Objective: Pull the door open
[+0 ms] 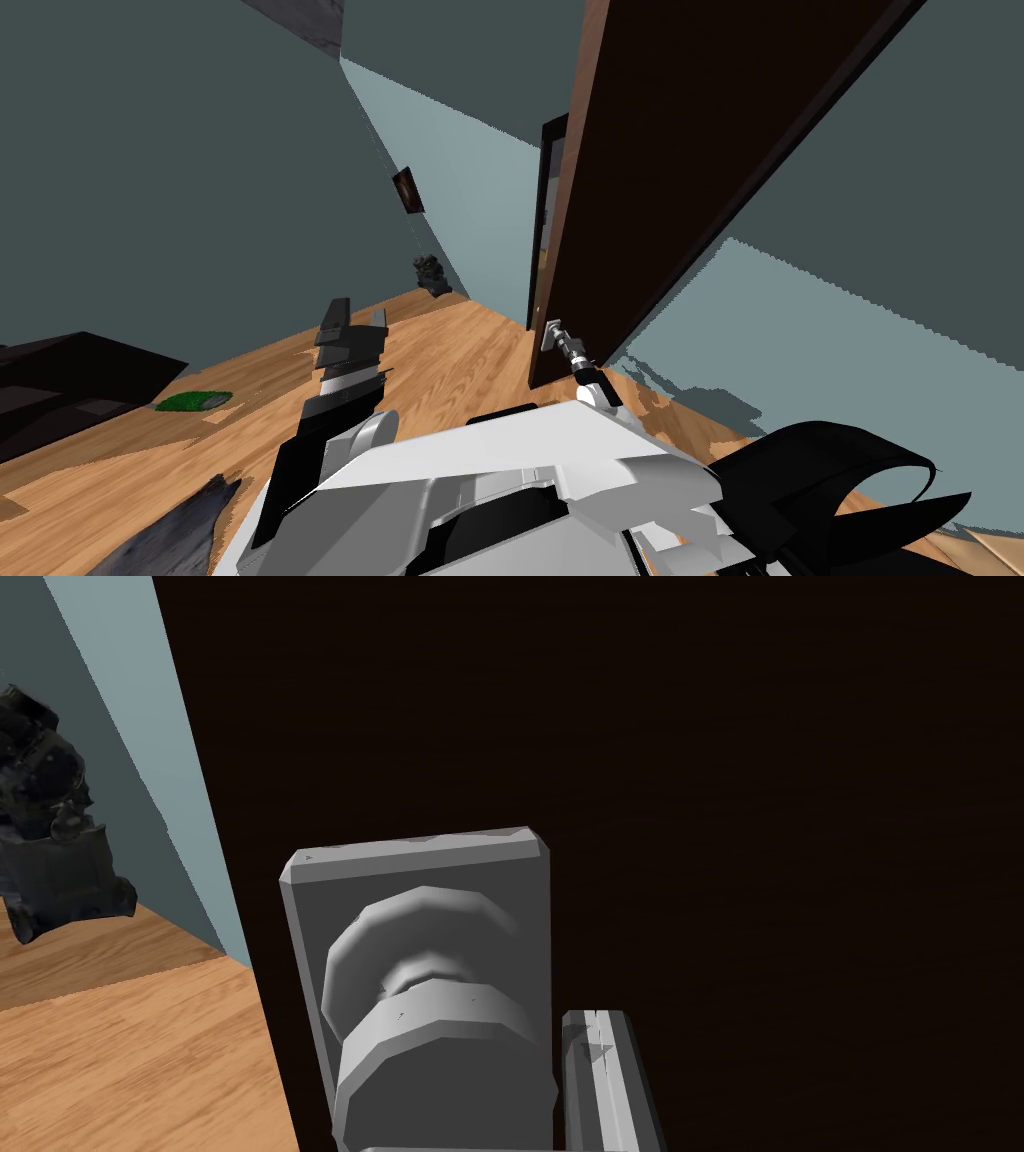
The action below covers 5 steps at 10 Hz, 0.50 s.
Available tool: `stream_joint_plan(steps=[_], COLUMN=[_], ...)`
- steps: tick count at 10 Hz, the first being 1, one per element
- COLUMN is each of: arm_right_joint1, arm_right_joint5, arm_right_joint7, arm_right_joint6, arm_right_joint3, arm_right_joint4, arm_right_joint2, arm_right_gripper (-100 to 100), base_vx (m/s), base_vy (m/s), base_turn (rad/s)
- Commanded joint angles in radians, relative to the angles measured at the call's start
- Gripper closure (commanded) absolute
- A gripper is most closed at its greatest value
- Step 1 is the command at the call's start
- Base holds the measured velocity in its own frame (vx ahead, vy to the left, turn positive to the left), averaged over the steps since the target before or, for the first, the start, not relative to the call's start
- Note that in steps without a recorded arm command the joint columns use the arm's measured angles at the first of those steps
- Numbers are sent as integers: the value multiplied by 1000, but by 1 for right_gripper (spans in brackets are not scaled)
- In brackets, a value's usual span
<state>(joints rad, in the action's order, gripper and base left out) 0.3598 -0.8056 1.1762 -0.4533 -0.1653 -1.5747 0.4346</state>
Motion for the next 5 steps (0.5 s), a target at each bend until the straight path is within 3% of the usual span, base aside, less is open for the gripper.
stream_joint_plan(steps=[1, 5], arm_right_joint1=[3, 4], arm_right_joint5=[7, 8], arm_right_joint7=[0, 3], arm_right_joint6=[8, 7], arm_right_joint3=[-32, -37], arm_right_joint4=[-3, -5], arm_right_joint2=[-13, -10], arm_right_gripper=[-100, -100], base_vx=[-1, -20], base_vy=[-6, -10], base_turn=[-17, 9])
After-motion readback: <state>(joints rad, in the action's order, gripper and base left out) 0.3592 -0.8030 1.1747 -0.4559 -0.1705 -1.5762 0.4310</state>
